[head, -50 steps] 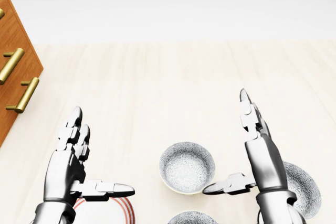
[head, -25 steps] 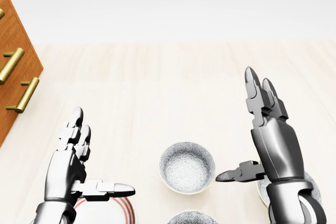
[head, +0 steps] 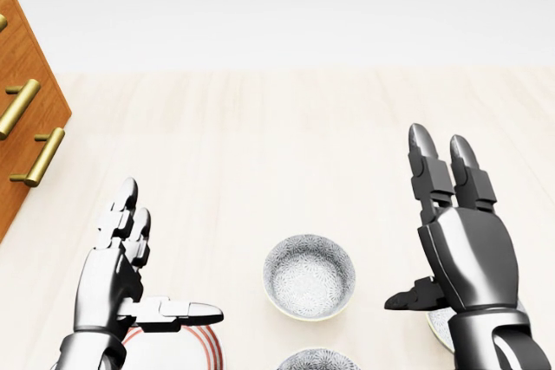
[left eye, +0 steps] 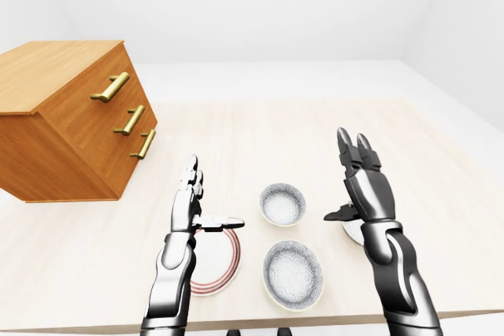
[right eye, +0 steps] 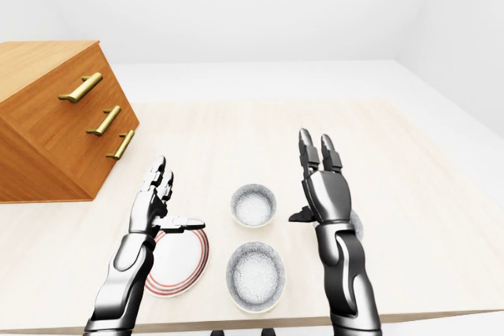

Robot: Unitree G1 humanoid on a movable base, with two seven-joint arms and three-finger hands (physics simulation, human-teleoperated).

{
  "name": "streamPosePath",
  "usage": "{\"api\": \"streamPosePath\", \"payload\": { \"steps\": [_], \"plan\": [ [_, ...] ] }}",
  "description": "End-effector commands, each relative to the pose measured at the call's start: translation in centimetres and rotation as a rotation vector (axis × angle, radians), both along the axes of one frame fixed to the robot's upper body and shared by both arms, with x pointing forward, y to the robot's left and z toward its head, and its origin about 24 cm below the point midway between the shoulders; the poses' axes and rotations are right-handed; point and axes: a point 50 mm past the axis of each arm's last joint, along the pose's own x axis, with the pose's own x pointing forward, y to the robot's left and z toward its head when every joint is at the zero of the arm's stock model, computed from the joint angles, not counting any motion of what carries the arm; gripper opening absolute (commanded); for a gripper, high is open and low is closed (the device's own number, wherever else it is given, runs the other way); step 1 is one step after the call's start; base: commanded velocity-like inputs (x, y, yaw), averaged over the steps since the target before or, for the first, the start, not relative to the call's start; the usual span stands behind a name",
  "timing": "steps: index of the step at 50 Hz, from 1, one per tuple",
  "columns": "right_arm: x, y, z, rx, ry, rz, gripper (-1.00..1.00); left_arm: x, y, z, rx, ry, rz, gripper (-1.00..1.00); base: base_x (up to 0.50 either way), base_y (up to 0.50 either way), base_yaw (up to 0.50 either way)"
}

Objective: Stack the bowl at the front on the bowl in the middle.

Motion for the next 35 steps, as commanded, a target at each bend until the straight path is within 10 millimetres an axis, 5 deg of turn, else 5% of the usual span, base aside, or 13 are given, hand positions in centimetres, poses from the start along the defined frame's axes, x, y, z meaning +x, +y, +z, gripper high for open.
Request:
{"api": "streamPosePath", "payload": {
  "steps": [1, 35],
  "plan": [
    [-0.1, -0.1, 0.2, -0.116, -0.002, -0.022, 1.0, 0.0, 0.0, -0.1, -0.005, 0.006, 0.001, 1.0, 0.0, 0.0, 0.0],
    [1.0, 2.8, -3.9, -0.365, 0.034, 0.034, 1.0, 0.3, 0.2, -0.4, -0.024, 0.03, 0.014, 1.0, 0.0, 0.0, 0.0]
  ]
}}
